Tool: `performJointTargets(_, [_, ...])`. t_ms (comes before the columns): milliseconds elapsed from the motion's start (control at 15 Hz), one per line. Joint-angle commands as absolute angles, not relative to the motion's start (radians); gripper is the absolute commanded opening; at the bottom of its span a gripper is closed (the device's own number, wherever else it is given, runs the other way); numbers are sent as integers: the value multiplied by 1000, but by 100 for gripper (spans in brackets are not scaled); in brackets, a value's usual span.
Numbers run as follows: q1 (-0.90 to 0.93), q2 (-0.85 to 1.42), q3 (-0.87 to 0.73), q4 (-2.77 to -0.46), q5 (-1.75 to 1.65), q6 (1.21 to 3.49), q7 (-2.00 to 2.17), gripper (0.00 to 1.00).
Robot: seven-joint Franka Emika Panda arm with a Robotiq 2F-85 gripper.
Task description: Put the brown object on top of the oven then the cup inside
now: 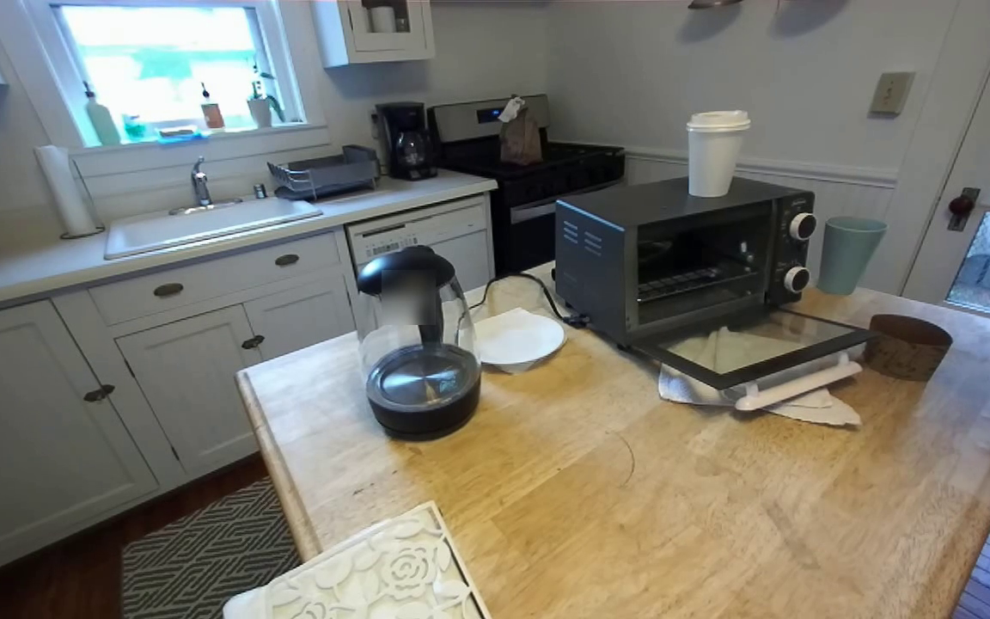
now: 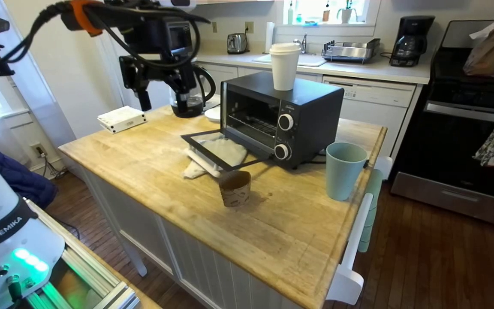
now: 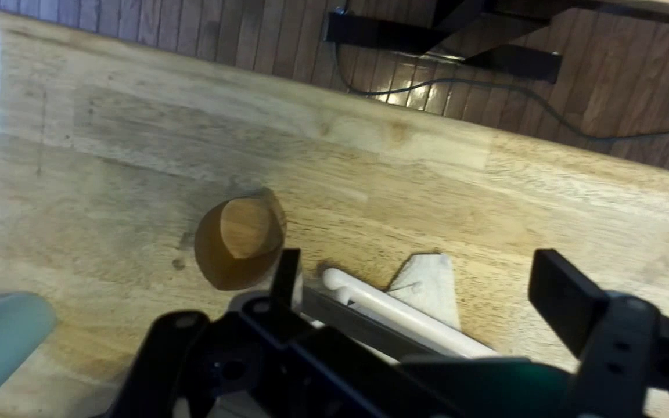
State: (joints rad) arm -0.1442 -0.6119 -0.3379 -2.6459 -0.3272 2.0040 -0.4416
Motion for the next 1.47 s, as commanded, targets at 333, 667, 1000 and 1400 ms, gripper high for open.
performJointTargets(333, [-248,-446,-400,-2721,-384,2368,-545,100])
performJointTargets(667, [-259,-428,-382,-2721,-422,2407,-538,100])
performJointTargets(1000, [-276,-255,-440,-2742,-414,2591,-621,100])
performJointTargets(1400, [-305,-43,-425,-2760,-415,2834,-663,85])
